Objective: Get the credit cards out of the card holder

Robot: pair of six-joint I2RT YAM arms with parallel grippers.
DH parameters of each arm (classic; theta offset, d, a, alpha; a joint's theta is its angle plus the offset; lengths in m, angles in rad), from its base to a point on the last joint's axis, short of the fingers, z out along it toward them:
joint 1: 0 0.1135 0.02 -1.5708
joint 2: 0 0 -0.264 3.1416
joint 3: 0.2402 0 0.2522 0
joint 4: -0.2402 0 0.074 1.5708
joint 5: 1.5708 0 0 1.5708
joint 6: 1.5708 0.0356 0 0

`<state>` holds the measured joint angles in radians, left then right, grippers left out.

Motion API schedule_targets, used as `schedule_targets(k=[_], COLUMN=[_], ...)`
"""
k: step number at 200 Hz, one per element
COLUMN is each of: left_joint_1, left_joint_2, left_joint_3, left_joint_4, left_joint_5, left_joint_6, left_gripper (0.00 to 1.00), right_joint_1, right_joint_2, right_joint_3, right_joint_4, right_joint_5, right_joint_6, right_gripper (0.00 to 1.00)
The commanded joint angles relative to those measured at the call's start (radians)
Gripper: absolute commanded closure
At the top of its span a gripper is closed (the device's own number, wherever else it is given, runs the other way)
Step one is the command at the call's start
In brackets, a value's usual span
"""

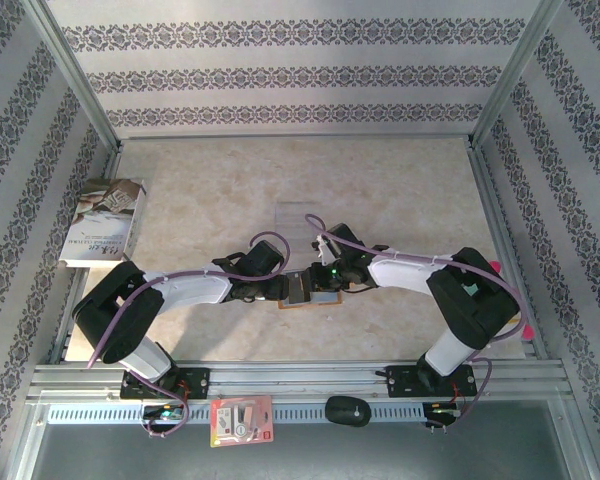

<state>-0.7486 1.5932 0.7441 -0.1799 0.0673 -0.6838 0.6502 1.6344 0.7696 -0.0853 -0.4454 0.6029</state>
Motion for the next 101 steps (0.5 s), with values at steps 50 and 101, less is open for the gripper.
schedule_targets(k=[50,101], left_joint_1=[0.007,0.016], left_joint_2=[0.143,0.129], left_joint_3=[-0.041,-0.045], left_joint_4=[0.085,0.078], left_joint_5=[0.027,0.026], left_joint_6=[0.035,0.038], left_gripper=[0.43,0.43], right_joint_1=[-0.026,-0.047], right_joint_2=[0.051,0.009], right_joint_3=[-0.033,-0.074], right_joint_4=[0.117,0.115], right_joint_5=[-0.103,-0.061], right_joint_6=[0.028,0.029], right_gripper=[0.82,1.0])
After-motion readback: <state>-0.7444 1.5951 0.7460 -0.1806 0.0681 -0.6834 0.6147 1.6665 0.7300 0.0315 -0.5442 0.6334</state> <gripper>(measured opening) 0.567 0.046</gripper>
